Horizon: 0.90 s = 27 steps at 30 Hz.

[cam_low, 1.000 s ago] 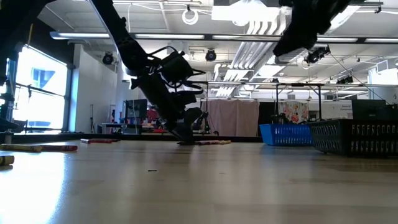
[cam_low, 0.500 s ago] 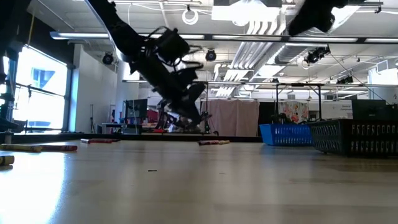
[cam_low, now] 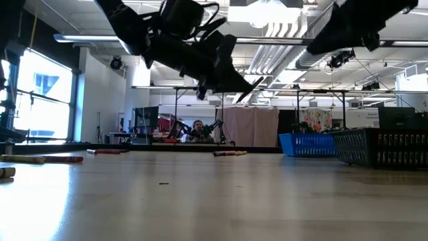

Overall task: Sort crayons
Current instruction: Put the violet crayon into the orange bin

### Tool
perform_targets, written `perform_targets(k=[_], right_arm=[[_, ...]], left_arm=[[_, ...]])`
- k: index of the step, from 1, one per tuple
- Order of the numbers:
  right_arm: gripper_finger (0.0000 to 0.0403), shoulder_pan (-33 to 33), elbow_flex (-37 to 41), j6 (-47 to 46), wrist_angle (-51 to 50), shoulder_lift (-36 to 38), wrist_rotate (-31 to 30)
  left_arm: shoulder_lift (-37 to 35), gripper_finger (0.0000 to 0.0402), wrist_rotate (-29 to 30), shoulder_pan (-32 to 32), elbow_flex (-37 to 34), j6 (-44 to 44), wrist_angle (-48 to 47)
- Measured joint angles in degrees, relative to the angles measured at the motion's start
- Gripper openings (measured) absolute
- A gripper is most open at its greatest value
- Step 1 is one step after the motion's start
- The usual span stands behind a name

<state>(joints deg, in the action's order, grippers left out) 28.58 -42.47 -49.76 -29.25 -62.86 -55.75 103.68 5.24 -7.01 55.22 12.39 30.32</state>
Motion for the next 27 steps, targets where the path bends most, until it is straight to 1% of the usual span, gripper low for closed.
perform_targets(k=[3, 7, 12, 17, 22, 27], right_arm=[[0.0055, -1.6, 3.1, -1.4, 4.0, 0.0, -1.1], [0.0078, -4.9, 5.5, 0.3, 10.4, 0.0, -0.9], [0.0114, -9.1, 5.9, 5.8, 17.8, 0.0, 3.6], [0.014, -12.2, 5.9, 11.3, 26.3, 0.0, 6.3], [0.0151, -15.0, 5.9, 11.7, 30.5, 0.1, 6.8], [0.0152, -17.1, 5.9, 11.1, 31.6, 0.1, 10.6]], left_arm=[[0.0, 0.0, 0.0, 1.5, 0.0, 0.0, 0.0], [0.0, 0.0, 0.0, 3.0, 0.0, 0.9, 0.1], [0.0, 0.0, 0.1, 4.2, 0.0, 0.9, 3.5], [0.0, 0.0, 0.1, 4.5, 0.0, 0.9, 5.0], [0.0, 0.0, 0.1, 4.5, 0.3, 1.0, 6.4], [0.0, 0.0, 0.1, 4.5, 1.9, 0.4, 5.5]])
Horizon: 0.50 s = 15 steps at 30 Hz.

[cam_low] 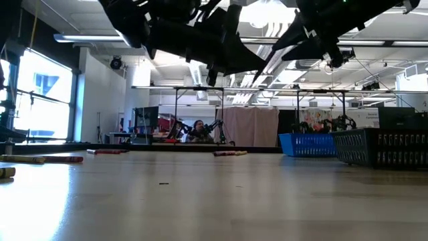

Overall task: Sort crayons
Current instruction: Put the violet crayon into the orange bin

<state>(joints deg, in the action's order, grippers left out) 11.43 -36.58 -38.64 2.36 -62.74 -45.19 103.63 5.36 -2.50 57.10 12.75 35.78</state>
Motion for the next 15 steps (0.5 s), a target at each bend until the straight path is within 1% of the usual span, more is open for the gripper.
perform_targets(k=[6, 10, 15], right_arm=[[0.0152, -1.1, -0.1, 0.1, 4.6, 0.0, 3.2], [0.0152, -1.3, -0.1, 1.3, 5.8, 0.0, 3.7], [0.0152, -1.3, -0.1, 2.7, 5.6, 0.0, 3.8]], left_arm=[[0.0, 0.0, -0.2, -0.1, 2.3, -1.3, -1.2], [0.0, 0.0, 0.1, -0.1, 3.1, -2.9, -2.0], [0.0, 0.0, 3.8, -0.2, 3.1, -3.0, -2.8]])
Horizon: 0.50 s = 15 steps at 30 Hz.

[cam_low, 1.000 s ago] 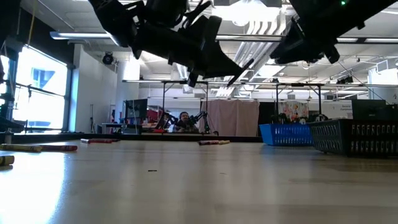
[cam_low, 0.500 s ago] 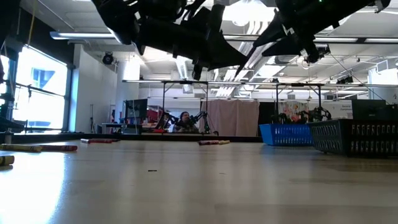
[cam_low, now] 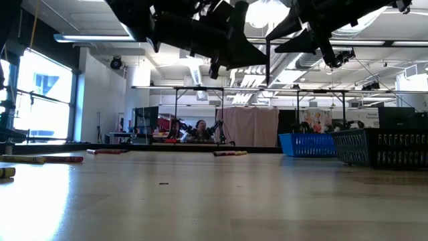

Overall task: Sort crayons
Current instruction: Put the violet crayon into the orange bin

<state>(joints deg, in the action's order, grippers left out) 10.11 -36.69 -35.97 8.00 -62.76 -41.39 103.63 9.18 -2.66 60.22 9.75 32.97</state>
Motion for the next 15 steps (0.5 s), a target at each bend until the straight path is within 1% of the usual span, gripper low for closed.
perform_targets(k=[6, 12, 15], right_arm=[[0.0152, 0.0, 0.0, 1.4, -0.4, 0.3, 0.4], [0.0152, 0.0, 0.0, 4.9, -0.3, 4.3, -1.0], [0.0152, 0.5, 0.0, 5.4, -3.0, 6.8, 1.5]], left_arm=[[-0.1, 0.0, 1.3, 0.0, 0.2, -0.4, 0.0], [-0.1, 0.0, 1.9, 0.0, 0.2, -1.2, -1.5], [-0.1, 0.0, 1.9, 0.0, 0.2, -2.9, -4.0]])
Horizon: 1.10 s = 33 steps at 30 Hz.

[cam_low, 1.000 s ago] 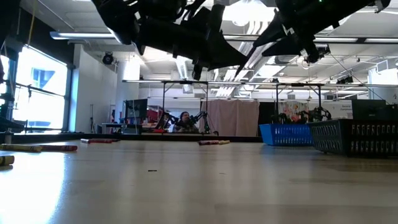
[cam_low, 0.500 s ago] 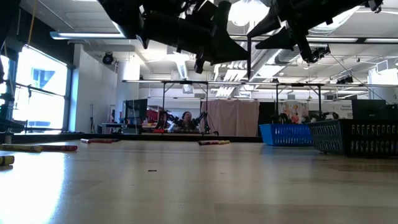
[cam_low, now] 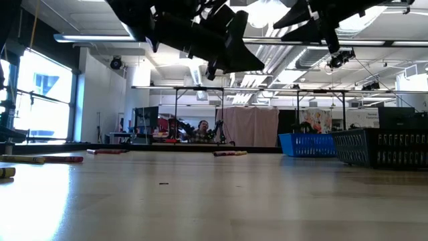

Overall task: Sort crayons
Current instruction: Put the violet crayon into the orange bin

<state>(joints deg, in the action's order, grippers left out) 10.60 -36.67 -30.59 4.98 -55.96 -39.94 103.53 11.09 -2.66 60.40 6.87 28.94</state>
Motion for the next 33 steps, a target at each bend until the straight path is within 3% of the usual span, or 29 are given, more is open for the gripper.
perform_targets(k=[4, 9, 16, 21, 24, 33], right_arm=[[0.0152, 0.0, 0.0, -1.5, -11.6, 2.3, 5.7], [0.0152, -3.4, 0.0, -6.4, -30.3, 2.3, 6.8], [0.0152, -13.2, -0.8, -1.8, -40.7, 2.1, 18.8], [0.0152, -22.7, -6.0, -15.0, -54.4, -0.4, 24.6], [0.0152, -27.4, -8.0, -18.2, -61.2, -3.1, 28.8], [0.0152, -35.9, -8.4, -17.1, -65.8, -13.7, 48.0]], left_arm=[[0.0, 0.0, 0.0, -0.1, 0.0, -2.1, -6.0], [0.0, 0.0, 0.0, -0.1, 0.0, -4.6, -10.1], [0.0, 0.0, 0.0, -0.8, -0.1, -5.5, -15.5], [-1.9, 0.0, 0.1, -2.7, -0.2, -4.0, -23.2], [-4.0, 0.0, 1.7, -4.2, -0.2, -4.1, -26.4], [-10.8, 0.0, 5.7, -9.4, -0.5, -14.3, -37.0]])
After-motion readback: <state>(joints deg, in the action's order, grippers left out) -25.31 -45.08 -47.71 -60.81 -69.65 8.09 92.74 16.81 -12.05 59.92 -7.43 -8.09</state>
